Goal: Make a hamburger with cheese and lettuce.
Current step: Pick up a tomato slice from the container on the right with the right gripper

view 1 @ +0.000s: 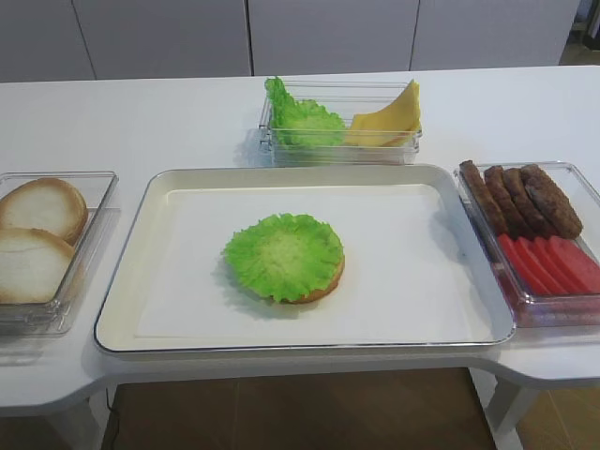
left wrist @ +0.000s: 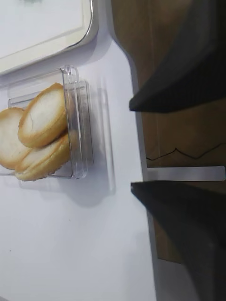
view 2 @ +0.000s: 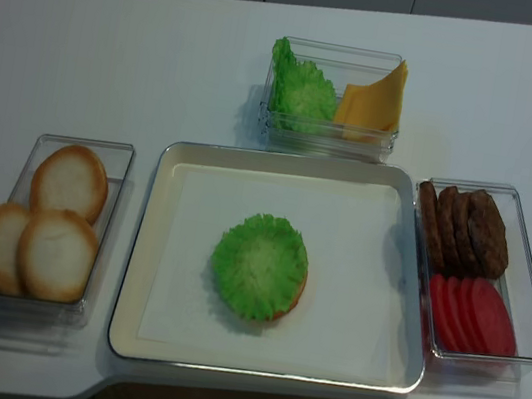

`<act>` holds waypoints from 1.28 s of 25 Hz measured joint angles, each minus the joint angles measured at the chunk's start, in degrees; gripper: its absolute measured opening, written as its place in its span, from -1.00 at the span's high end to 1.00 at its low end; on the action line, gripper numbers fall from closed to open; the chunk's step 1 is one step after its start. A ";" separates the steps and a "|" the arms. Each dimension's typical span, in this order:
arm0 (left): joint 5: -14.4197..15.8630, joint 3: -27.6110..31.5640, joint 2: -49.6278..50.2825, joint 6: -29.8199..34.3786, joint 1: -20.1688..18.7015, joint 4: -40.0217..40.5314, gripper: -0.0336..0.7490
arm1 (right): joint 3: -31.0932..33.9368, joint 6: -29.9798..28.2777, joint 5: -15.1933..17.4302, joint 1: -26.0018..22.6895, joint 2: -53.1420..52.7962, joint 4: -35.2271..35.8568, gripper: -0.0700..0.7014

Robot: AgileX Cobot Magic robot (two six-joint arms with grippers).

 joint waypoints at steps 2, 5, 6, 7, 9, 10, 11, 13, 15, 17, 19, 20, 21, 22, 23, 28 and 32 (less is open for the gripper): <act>0.00 0.00 0.00 0.00 0.00 0.00 0.01 | 0.00 0.00 0.00 0.00 0.00 0.00 -0.01; 0.00 0.00 0.00 0.00 0.00 0.00 0.01 | 0.00 0.00 0.00 0.00 -0.09 0.00 -0.01; 0.00 0.00 0.00 0.00 0.00 0.00 0.01 | 0.00 0.00 0.00 0.00 -0.09 0.00 -0.01; 0.00 0.00 0.00 0.00 0.00 0.00 0.01 | 0.00 0.00 0.00 0.00 -0.09 0.00 -0.01; 0.00 0.00 0.00 0.00 0.00 0.00 0.01 | 0.00 0.00 0.00 0.00 -0.09 0.00 -0.01; 0.00 0.00 0.00 0.00 0.00 0.00 0.01 | 0.00 0.00 0.00 0.00 -0.09 0.00 -0.01; 0.00 0.00 0.00 0.00 0.00 0.00 0.01 | 0.00 0.00 0.00 0.00 -0.09 0.00 -0.01; 0.00 0.00 0.00 0.00 0.00 0.00 0.01 | 0.00 0.00 0.00 0.00 -0.09 0.00 -0.01; 0.00 0.00 0.00 0.00 0.00 0.00 0.01 | 0.00 0.00 0.00 0.00 -0.09 0.00 -0.01; 0.00 0.00 0.00 0.00 0.00 0.00 0.01 | 0.00 0.00 0.00 0.00 -0.09 0.00 -0.01; 0.00 0.00 0.00 0.00 0.00 0.00 0.01 | 0.00 0.00 0.00 0.00 -0.09 0.00 -0.01; 0.00 0.00 0.00 0.00 0.00 0.00 0.01 | 0.00 0.00 0.00 0.00 -0.09 0.00 -0.01; 0.00 0.00 0.00 0.00 0.00 0.00 0.01 | 0.00 0.00 0.00 0.00 -0.09 0.00 -0.01; 0.00 0.00 0.00 0.00 0.00 0.00 0.01 | 0.00 0.00 0.00 0.00 -0.09 0.00 -0.01; 0.00 0.00 0.00 0.00 0.00 0.00 0.01 | 0.00 0.00 0.00 0.00 -0.09 0.00 -0.01; 0.00 0.00 0.00 0.00 0.00 0.00 0.01 | 0.00 0.00 0.00 0.00 -0.09 0.00 -0.01; 0.00 0.00 0.00 0.00 0.00 0.00 0.01 | 0.00 0.00 0.00 0.00 -0.09 0.00 -0.01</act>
